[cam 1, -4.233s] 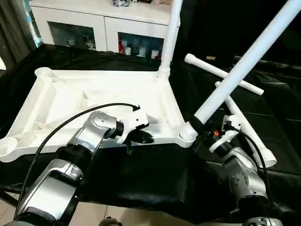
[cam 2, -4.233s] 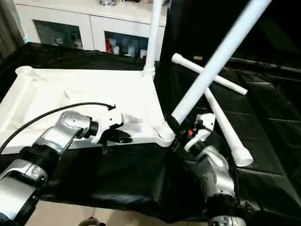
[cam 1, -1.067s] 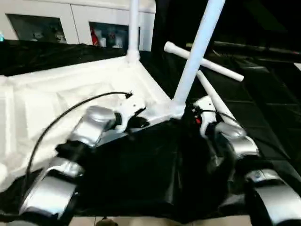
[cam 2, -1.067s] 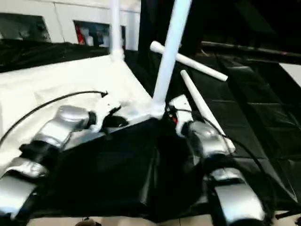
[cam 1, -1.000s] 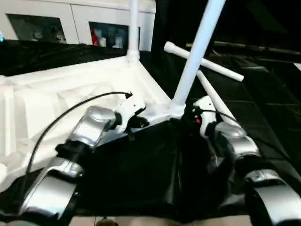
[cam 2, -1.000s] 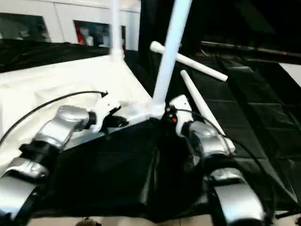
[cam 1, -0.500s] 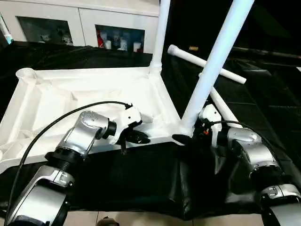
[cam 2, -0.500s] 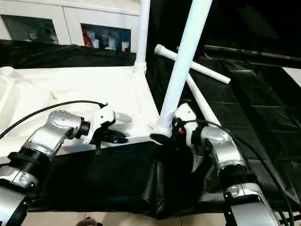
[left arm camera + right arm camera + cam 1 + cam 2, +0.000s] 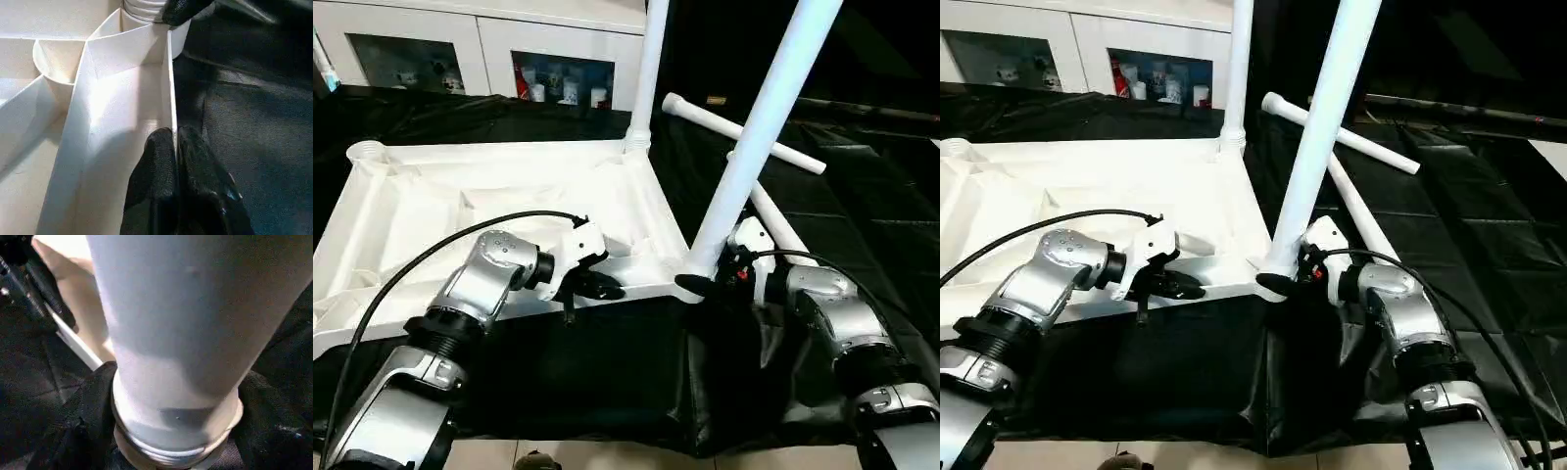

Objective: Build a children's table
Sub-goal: Rotate leg to tighten

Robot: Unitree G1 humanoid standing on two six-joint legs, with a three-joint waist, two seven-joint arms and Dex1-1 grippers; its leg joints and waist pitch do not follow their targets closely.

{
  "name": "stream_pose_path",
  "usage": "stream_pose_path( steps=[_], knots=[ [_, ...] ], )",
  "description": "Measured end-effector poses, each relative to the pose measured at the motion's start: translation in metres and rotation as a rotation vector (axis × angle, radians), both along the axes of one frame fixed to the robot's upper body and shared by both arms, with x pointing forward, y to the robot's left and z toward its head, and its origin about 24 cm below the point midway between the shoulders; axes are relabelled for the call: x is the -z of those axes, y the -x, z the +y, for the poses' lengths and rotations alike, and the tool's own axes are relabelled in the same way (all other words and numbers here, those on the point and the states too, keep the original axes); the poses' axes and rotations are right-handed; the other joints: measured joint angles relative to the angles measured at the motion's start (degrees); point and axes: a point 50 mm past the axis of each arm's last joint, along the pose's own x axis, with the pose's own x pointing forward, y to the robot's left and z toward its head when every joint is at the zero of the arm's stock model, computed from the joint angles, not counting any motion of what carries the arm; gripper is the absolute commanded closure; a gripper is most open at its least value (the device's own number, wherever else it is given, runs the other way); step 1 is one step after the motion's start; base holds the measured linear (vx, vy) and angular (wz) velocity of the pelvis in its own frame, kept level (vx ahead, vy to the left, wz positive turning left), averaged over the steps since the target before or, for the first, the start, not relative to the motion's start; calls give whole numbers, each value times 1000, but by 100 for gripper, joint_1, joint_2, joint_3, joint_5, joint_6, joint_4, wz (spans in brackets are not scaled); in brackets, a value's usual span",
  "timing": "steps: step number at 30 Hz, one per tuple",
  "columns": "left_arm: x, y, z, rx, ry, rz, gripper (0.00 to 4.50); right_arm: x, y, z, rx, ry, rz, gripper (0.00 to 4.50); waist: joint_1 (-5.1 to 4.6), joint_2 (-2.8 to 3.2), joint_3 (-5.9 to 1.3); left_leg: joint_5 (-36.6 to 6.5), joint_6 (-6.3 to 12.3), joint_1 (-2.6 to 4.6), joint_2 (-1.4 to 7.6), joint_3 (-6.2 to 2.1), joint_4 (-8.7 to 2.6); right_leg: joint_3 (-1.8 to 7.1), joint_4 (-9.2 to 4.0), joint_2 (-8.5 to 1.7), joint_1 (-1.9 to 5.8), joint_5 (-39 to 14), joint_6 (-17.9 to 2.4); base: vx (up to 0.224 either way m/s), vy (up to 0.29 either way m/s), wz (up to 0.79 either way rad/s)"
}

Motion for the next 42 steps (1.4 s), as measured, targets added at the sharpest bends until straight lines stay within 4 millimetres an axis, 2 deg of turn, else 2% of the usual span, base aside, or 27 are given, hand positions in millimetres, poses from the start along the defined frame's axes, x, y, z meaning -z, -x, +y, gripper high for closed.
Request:
stream_pose_path(
  steps=[3,9,17,18,20,23,28,35,42],
  knots=[
    [2,-3,-4,-41,-6,-19,450,6,-4,3,92,-20,9,172,-15,-6,-1,0,0,6,0,3,2,4,1,0,4,1,-1,0,0,0],
    [8,-16,-30,-177,-11,-74,450,12,-21,13,416,-38,17,173,-39,-2,-4,-15,-29,50,-4,26,4,37,3,2,24,17,0,0,0,0],
    [14,-21,-54,-281,-12,-92,450,15,-33,27,646,-13,23,173,-28,26,-20,-18,-32,92,-16,31,1,58,-3,2,60,20,3,0,0,0],
    [14,-21,-55,-284,-11,-93,450,15,-33,27,655,-13,23,117,-25,30,-23,-18,-32,92,-16,31,1,58,-4,2,62,20,4,0,0,0],
    [15,-21,-55,-287,-11,-94,450,16,-34,28,658,-20,23,104,-26,35,-25,-18,-32,93,-17,31,-1,59,-5,2,64,20,4,0,0,0],
    [14,-22,-53,-286,-11,-100,450,14,-35,30,635,-43,23,62,-35,37,-26,-18,-32,92,-17,31,-5,59,-5,2,62,20,5,0,0,0],
    [12,-21,-44,-246,-8,-98,450,11,-31,20,481,-40,19,62,-53,36,-25,-18,-31,83,-17,30,-13,59,-6,5,46,19,6,0,0,0],
    [7,-13,-15,-131,3,-64,450,4,-16,1,177,5,9,62,-97,34,-24,-2,3,48,-11,30,-21,59,-6,15,6,11,8,0,0,0],
    [5,2,2,8,19,25,450,1,-1,-3,-63,32,35,62,-35,29,-19,-4,6,42,-10,31,-18,59,-6,15,2,8,7,0,0,0]
  ],
)
